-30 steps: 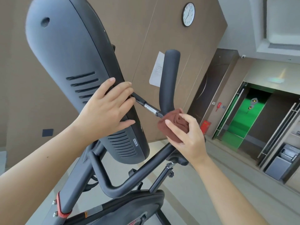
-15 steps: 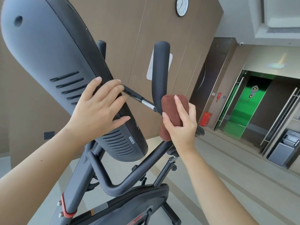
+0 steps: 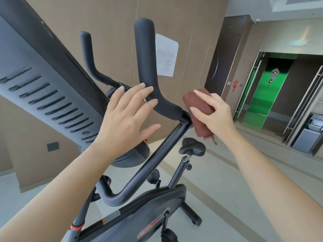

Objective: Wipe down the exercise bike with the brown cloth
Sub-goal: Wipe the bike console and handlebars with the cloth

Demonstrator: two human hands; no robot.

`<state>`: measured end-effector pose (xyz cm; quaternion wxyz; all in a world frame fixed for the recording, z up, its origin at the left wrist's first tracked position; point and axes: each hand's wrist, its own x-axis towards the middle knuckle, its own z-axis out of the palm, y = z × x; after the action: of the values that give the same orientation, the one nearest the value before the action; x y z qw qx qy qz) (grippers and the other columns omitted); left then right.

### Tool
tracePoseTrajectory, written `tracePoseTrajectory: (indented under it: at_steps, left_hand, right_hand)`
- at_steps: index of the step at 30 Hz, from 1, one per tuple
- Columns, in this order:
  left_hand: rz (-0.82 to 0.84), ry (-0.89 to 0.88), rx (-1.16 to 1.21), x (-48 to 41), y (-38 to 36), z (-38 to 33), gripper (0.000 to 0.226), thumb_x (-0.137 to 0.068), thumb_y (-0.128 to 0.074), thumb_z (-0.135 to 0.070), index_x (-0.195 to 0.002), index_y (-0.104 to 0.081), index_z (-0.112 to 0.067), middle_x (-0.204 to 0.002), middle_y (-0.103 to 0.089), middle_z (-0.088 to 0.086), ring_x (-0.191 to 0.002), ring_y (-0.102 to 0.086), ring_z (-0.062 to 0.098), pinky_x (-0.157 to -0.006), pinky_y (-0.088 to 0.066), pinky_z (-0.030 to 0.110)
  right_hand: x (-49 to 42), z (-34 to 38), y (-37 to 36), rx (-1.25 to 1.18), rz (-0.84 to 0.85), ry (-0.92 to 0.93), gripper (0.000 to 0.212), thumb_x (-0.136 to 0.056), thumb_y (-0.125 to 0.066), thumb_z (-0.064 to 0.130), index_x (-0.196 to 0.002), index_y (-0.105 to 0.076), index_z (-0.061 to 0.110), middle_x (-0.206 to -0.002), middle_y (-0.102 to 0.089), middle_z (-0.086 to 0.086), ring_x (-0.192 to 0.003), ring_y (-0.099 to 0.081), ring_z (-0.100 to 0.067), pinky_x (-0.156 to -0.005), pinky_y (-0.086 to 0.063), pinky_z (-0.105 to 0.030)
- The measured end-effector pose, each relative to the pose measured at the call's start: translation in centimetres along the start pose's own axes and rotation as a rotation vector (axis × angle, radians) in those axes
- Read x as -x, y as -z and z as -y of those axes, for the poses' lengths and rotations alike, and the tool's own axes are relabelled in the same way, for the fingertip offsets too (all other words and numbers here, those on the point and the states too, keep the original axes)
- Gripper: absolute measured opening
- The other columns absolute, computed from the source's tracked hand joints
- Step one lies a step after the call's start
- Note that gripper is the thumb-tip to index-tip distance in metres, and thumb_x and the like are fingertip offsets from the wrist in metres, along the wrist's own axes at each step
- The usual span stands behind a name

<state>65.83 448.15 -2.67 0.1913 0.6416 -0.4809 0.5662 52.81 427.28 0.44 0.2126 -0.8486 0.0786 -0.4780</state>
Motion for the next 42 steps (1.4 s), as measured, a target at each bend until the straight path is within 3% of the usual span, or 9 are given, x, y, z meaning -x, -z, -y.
tracePoseTrajectory:
  at_steps: [4, 7, 12, 16, 19, 24, 31, 37, 42]
  left_hand:
    - [0.014, 0.064, 0.024, -1.2, -1.6, -1.3, 0.054, -0.084, -0.059, -0.042, -0.122, -0.053, -0.004, -0.135, -0.050, 0.011, -0.131, -0.036, 0.025, -0.106, -0.023, 0.044]
    - [-0.006, 0.095, 0.002, -1.1, -2.5, -1.4, 0.058, -0.083, -0.059, -0.042, -0.127, -0.049, -0.005, -0.139, -0.044, 0.006, -0.133, -0.031, 0.021, -0.107, -0.021, 0.043]
    - [-0.046, 0.140, -0.108, -1.5, -3.8, -2.7, 0.052, -0.082, -0.060, -0.046, -0.114, -0.057, -0.006, -0.132, -0.052, 0.011, -0.132, -0.032, 0.026, -0.105, -0.024, 0.047]
    - [0.060, 0.111, -0.205, -2.5, -4.7, -4.6, 0.049, -0.084, -0.052, -0.048, -0.106, -0.063, -0.005, -0.124, -0.058, 0.014, -0.132, -0.032, 0.028, -0.103, -0.021, 0.051]
    - [0.119, 0.159, -0.258, -3.2, -5.3, -6.1, 0.049, -0.085, -0.048, -0.049, -0.104, -0.064, -0.006, -0.124, -0.059, 0.012, -0.132, -0.032, 0.026, -0.107, -0.011, 0.055]
    - [0.167, 0.228, -0.318, -3.9, -6.1, -8.0, 0.046, -0.086, -0.047, -0.047, -0.100, -0.067, -0.008, -0.123, -0.060, 0.011, -0.132, -0.034, 0.025, -0.105, -0.009, 0.059]
    - [0.255, 0.190, -0.309, -4.3, -8.1, -10.8, 0.039, -0.087, -0.049, -0.043, -0.103, -0.067, -0.011, -0.123, -0.060, 0.005, -0.129, -0.041, 0.023, -0.106, -0.014, 0.056]
    - [0.275, 0.243, -0.310, -4.5, -8.6, -11.9, 0.046, -0.087, -0.046, -0.050, -0.104, -0.066, -0.012, -0.117, -0.063, 0.001, -0.125, -0.046, 0.024, -0.107, -0.013, 0.052]
    - [0.245, 0.259, -0.321, -4.5, -8.9, -11.9, 0.039, -0.085, -0.054, -0.046, -0.101, -0.067, -0.013, -0.104, -0.067, -0.002, -0.112, -0.055, 0.021, -0.106, -0.015, 0.052]
  right_hand:
    - [-3.8, 2.5, -2.8, -0.082, 0.194, 0.067, 0.042, -0.081, -0.066, 0.032, -0.121, -0.056, 0.039, -0.099, -0.057, 0.008, -0.090, -0.054, -0.003, -0.078, -0.038, -0.008]
    - [-5.2, 1.4, -2.9, -0.162, 0.398, 0.084, 0.038, -0.081, -0.066, 0.029, -0.118, -0.060, 0.037, -0.097, -0.059, 0.021, -0.087, -0.056, 0.008, -0.072, -0.040, -0.005]
    - [-5.0, -4.6, 0.8, -0.093, 0.543, 0.162, 0.044, -0.075, -0.065, 0.032, -0.102, -0.051, 0.062, -0.086, -0.054, 0.013, -0.078, -0.054, 0.003, -0.064, -0.039, -0.004]
    - [-5.5, -7.2, 2.1, -0.084, 0.589, 0.232, 0.043, -0.071, -0.063, 0.038, -0.106, -0.054, 0.061, -0.089, -0.053, 0.008, -0.081, -0.052, -0.001, -0.067, -0.038, -0.006]
    - [-7.2, -7.2, 1.2, -0.164, 0.504, 0.286, 0.044, -0.072, -0.067, 0.037, -0.112, -0.056, 0.053, -0.089, -0.051, 0.013, -0.084, -0.051, 0.003, -0.070, -0.036, -0.004]
    - [-6.9, -8.0, -0.6, -0.194, 0.607, 0.357, 0.045, -0.079, -0.062, 0.037, -0.121, -0.052, 0.047, -0.087, -0.043, 0.016, -0.085, -0.047, -0.007, -0.074, -0.037, -0.022]
    - [-5.8, -14.1, 1.2, -0.349, 0.574, 0.292, 0.046, -0.073, -0.062, 0.039, -0.116, -0.053, 0.053, -0.089, -0.048, 0.013, -0.084, -0.049, 0.004, -0.069, -0.037, -0.003]
    - [-6.0, -17.1, 3.0, -0.370, 0.585, 0.208, 0.046, -0.074, -0.069, 0.026, -0.100, -0.054, 0.061, -0.090, -0.054, 0.011, -0.082, -0.054, 0.000, -0.067, -0.041, -0.005]
    - [-6.2, -12.5, 0.7, -0.441, 0.493, 0.269, 0.044, -0.076, -0.068, 0.031, -0.117, -0.057, 0.044, -0.091, -0.049, 0.015, -0.085, -0.051, 0.001, -0.074, -0.040, -0.009]
